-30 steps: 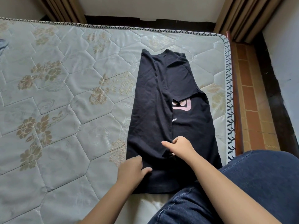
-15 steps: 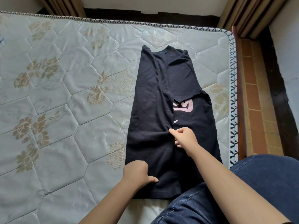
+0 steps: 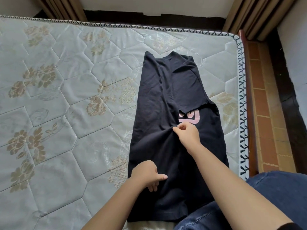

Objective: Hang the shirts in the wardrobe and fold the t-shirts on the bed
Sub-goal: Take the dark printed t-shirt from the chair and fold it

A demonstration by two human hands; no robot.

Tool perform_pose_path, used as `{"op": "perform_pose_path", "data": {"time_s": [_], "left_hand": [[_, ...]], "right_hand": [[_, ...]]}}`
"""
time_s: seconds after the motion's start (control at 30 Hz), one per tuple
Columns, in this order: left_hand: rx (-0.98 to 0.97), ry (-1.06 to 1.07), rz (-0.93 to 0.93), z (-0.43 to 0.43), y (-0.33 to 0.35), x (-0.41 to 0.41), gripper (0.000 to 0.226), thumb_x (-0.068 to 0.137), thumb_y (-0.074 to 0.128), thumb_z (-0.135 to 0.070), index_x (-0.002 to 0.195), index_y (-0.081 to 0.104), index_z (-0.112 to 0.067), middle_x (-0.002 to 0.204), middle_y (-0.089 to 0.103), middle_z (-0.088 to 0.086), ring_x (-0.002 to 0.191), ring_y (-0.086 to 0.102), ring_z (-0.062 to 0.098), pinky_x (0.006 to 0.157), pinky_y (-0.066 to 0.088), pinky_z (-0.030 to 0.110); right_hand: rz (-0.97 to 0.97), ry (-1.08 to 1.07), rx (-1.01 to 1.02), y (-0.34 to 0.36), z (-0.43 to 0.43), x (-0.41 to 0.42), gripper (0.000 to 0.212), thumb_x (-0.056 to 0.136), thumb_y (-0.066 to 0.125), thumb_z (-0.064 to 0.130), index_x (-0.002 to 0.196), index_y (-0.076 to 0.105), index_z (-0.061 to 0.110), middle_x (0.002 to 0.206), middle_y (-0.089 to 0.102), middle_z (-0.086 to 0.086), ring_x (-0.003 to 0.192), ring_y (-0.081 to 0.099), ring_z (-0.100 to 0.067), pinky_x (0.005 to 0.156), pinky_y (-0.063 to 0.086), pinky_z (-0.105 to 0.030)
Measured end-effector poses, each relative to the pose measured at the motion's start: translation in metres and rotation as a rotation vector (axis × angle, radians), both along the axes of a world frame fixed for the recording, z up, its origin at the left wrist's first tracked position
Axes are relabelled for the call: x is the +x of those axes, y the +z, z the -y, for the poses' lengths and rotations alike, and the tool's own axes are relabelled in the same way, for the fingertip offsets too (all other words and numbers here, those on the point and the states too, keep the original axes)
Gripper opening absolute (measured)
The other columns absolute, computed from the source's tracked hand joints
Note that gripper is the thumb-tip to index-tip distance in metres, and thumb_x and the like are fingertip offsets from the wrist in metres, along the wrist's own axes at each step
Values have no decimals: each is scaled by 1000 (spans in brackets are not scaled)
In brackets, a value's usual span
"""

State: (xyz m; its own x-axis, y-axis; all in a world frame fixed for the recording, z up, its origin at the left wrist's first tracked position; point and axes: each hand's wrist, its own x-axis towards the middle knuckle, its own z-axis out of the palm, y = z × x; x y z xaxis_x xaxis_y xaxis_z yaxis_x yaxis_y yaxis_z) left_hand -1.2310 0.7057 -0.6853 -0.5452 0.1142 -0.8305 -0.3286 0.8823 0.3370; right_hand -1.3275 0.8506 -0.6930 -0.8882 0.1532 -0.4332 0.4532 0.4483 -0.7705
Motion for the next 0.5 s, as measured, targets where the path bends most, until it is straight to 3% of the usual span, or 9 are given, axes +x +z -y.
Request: {"op": "perform_pose_path", "data": {"time_s": [0.13,0.2,0.27,0.33,0.4,0.5], "left_hand": [[-10,-29,76,-2,-3,-7,44,90,54,-43,54,53,-17,78,72,1,45,58,4,72,48,20],[57,22,145,0,-3,-13,43,89,57,-41,56,54,-14,68,71,3,48,60,9,78,50,23],[106,86,134,2,0,-21,42,90,58,-38,57,54,-11,70,71,7,48,60,11,78,50,24],[111,133,68,5,4,-33,42,90,58,-37,58,54,-10,72,71,9,45,59,10,77,51,24],[116,170,19,6,6,-44,42,90,58,-38,59,54,-10,57,69,5,47,60,11,79,51,25],[97,137,20,1,7,-55,42,90,57,-40,58,55,-12,61,70,5,46,60,8,79,51,26]], "right_hand": [[64,83,102,-2,-5,-13,21,84,58,18,66,48,13,64,49,-2,67,48,-17,64,36,-28],[76,28,99,1,-5,-19,14,86,56,23,81,50,12,67,51,1,64,52,-17,66,39,-29],[69,-33,52,2,-3,-27,24,88,58,28,101,51,9,80,55,5,74,57,-16,75,45,-30],[82,-31,18,3,0,-34,29,87,61,29,105,54,8,89,58,1,85,58,-21,81,51,-36],[112,5,50,2,4,-40,15,86,62,26,89,54,13,76,53,1,77,54,-23,70,54,-38],[81,45,96,5,9,-51,39,85,58,15,55,32,17,57,36,0,62,38,-20,49,30,-27]]}}
